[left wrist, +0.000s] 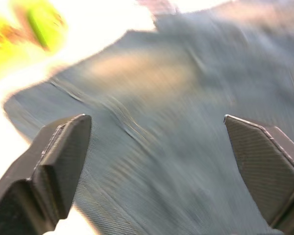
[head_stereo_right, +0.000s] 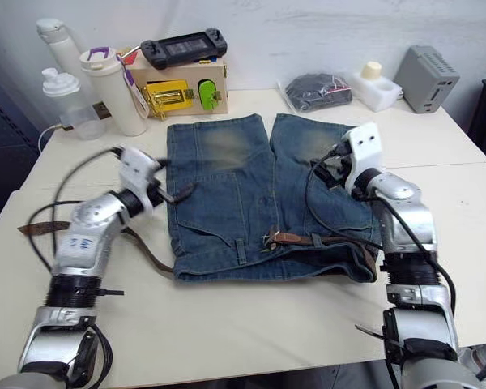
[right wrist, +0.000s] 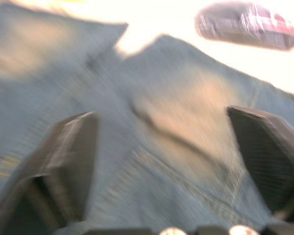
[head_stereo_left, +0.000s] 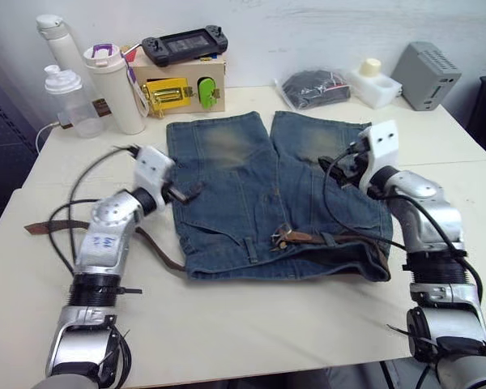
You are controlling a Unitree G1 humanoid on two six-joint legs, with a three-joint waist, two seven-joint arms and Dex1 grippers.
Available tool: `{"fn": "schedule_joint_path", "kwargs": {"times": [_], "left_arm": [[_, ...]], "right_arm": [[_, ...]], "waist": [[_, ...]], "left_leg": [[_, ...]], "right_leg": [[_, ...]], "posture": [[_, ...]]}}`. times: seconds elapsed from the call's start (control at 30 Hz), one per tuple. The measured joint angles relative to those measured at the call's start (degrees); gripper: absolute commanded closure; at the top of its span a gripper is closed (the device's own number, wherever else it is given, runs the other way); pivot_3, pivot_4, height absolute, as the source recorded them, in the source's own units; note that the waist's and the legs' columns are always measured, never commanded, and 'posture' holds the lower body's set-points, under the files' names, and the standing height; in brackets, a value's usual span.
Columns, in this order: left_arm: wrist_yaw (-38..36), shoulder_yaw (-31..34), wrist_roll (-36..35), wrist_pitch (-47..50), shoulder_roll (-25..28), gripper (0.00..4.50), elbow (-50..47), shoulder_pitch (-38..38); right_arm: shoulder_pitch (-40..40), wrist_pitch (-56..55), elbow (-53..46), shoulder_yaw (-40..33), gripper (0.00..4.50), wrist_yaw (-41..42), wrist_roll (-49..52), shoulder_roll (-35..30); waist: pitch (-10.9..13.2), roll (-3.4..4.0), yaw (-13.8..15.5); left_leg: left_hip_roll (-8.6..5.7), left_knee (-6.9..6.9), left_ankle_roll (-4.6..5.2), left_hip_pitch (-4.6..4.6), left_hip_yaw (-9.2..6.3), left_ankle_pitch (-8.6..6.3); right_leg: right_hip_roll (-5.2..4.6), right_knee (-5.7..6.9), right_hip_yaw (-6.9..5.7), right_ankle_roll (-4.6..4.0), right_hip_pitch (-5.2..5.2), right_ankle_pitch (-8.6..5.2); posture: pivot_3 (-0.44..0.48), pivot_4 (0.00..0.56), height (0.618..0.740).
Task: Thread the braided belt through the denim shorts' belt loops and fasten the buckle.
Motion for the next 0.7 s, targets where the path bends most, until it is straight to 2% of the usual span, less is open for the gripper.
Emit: {"fn": "schedule_joint_path", "kwargs": {"times": [0.17, 0.27, 0.37, 0.57, 0.7], "left_arm": [[14.06, 9.63, -1.12, 16.18, -3.41, 0.0, -12.08, 3.89], [20.64, 14.91, 0.34, 23.43, -3.99, 0.0, -15.86, 7.95], [25.68, 21.33, 0.49, 30.51, -8.0, 0.0, -20.45, 11.85], [28.56, 23.04, -0.07, 36.48, -10.71, 0.0, -22.86, 9.9], [29.89, 24.66, -0.3, 39.66, -11.91, 0.0, -23.33, 9.14]], "right_arm": [[3.72, 5.33, -11.12, 0.13, 0.05, 7.64, 10.42, -0.61], [4.17, 6.06, -13.4, 0.84, 0.05, 10.76, 13.0, -1.44], [5.02, 5.48, -14.14, 3.06, 0.05, 13.84, 13.37, -2.57], [6.02, 4.3, -13.94, 5.67, 0.05, 15.5, 12.46, -3.14], [6.21, 4.09, -13.94, 6.04, 0.05, 15.19, 12.06, -3.14]], "waist": [[0.02, 0.03, 0.07], [0.03, 0.02, 0.24], [0.06, -0.04, 0.51], [0.23, -0.3, 3.27], [0.24, -0.32, 3.26]], "left_leg": [[0.37, -0.2, -0.04, 0.35, 0.02, 0.02], [0.42, -0.3, -0.05, 0.46, 0.02, 0.03], [0.4, -0.51, -0.05, 0.71, 0.02, 0.03], [0.41, -0.39, -0.06, 0.74, 0.04, 0.02], [0.41, -0.44, -0.06, 0.84, 0.13, 0.02]], "right_leg": [[0.41, -1.12, -0.05, 0.0, 0.8, 0.0], [0.46, -1.33, -0.07, 0.0, 0.93, 0.0], [0.43, -1.43, -0.09, 0.0, 1.09, 0.0], [0.41, -1.51, -0.12, 0.0, 1.24, 0.0], [0.41, -1.56, -0.11, 0.0, 1.34, 0.0]], "posture": [[0.0, 0.15, 0.646], [0.0, 0.15, 0.646], [0.0, 0.15, 0.646], [0.0, 0.15, 0.646], [0.0, 0.15, 0.646]]}}
